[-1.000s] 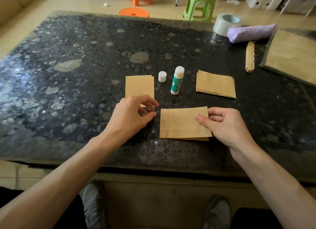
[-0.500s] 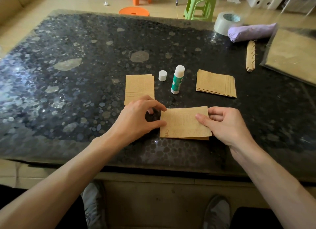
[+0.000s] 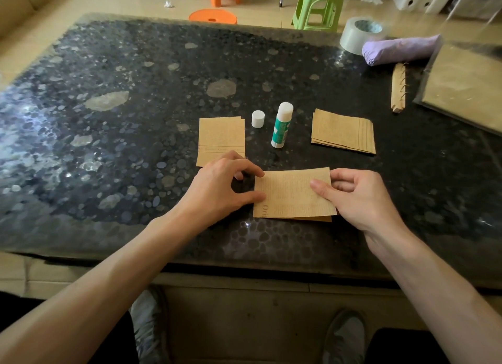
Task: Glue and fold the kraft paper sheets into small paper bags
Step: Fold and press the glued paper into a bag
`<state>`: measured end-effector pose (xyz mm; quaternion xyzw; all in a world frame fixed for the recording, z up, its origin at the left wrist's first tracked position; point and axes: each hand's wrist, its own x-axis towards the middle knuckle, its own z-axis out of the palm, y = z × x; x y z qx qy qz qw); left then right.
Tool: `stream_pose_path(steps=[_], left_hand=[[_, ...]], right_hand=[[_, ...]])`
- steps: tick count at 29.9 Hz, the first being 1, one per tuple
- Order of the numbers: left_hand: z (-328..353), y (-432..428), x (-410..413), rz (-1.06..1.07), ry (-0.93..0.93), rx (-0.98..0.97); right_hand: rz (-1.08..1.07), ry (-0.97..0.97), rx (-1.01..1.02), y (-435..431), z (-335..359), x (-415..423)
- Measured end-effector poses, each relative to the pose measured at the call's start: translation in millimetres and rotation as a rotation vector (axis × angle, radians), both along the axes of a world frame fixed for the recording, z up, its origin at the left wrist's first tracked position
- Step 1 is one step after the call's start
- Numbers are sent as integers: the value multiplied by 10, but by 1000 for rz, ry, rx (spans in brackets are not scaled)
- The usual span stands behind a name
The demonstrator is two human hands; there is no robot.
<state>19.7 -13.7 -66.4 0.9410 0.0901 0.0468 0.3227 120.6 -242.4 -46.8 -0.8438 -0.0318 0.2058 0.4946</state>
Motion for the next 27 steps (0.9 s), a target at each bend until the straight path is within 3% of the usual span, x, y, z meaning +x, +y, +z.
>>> stream_pose_path(steps=[27], left_hand=[[-18,35,12,19,-65,-20]], right_hand=[[17,-3,81,-5,5,-9]])
